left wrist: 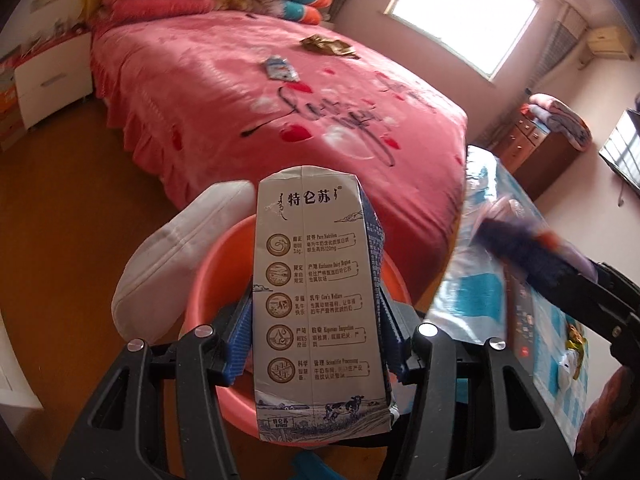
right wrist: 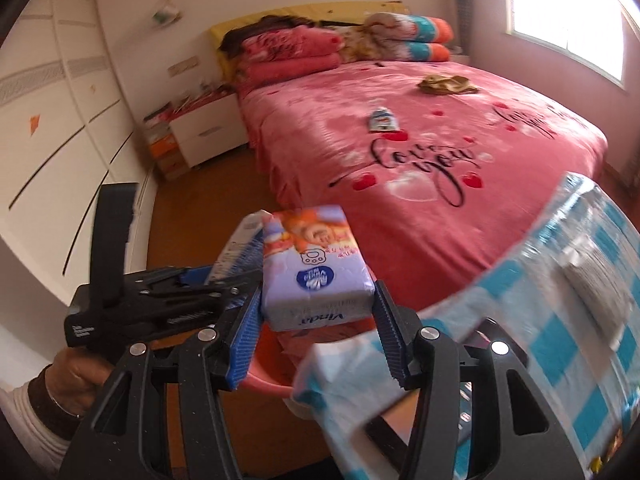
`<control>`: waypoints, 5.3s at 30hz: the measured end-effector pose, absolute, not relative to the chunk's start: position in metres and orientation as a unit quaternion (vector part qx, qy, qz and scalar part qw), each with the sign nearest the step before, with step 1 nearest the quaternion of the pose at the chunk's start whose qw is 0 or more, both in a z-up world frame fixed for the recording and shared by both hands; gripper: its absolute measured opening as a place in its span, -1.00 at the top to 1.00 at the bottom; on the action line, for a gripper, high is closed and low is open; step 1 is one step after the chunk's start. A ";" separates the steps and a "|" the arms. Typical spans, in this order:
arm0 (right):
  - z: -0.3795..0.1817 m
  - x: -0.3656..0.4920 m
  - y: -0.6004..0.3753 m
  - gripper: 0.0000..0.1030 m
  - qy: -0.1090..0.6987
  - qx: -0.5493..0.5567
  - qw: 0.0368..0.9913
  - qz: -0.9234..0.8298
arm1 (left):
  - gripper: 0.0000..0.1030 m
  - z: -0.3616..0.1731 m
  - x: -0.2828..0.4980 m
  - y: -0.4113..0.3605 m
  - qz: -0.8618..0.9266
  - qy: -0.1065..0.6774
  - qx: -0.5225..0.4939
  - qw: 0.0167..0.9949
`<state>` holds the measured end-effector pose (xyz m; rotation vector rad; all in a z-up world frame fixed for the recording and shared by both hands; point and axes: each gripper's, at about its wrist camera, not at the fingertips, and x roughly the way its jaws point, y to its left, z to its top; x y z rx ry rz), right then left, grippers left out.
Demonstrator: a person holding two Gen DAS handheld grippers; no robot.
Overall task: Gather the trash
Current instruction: 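Drop the carton from the left tool into the bucket while the right tool drops the tissue pack, then bring both open tools back over the table, then close the left tool on the white MagicDay bottle, then lower the right tool onto the yellow snack bag and close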
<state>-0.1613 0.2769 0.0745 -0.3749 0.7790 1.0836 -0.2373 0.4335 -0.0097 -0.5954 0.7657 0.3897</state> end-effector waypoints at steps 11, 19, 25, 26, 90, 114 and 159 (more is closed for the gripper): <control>0.087 -0.153 0.246 -0.67 0.340 -0.111 0.805 0.472 | -0.63 -0.023 -0.245 0.439 0.230 0.367 -0.257 0.864; 0.095 -0.155 0.201 -0.74 0.327 -0.064 0.832 0.444 | -0.76 -0.004 -0.246 0.424 0.220 0.339 -0.230 0.885; 0.089 -0.161 0.174 -0.74 0.327 -0.052 0.848 0.414 | -0.77 0.017 -0.241 0.405 0.200 0.310 -0.209 0.906; 0.088 -0.162 0.169 -0.74 0.327 -0.051 0.850 0.409 | -0.77 0.020 -0.239 0.401 0.196 0.308 -0.206 0.908; 0.027 -0.096 -0.158 -0.77 0.381 0.183 0.877 0.229 | -0.77 0.008 -0.105 0.057 -0.159 0.453 0.064 0.875; 0.017 -0.077 -0.127 -0.77 0.403 0.164 0.862 0.261 | -0.60 0.002 -0.083 0.048 -0.165 0.440 0.050 0.881; 0.008 -0.060 -0.095 -0.36 0.408 0.083 0.882 0.220 | -0.21 0.026 -0.099 0.097 -0.090 0.402 -0.031 0.911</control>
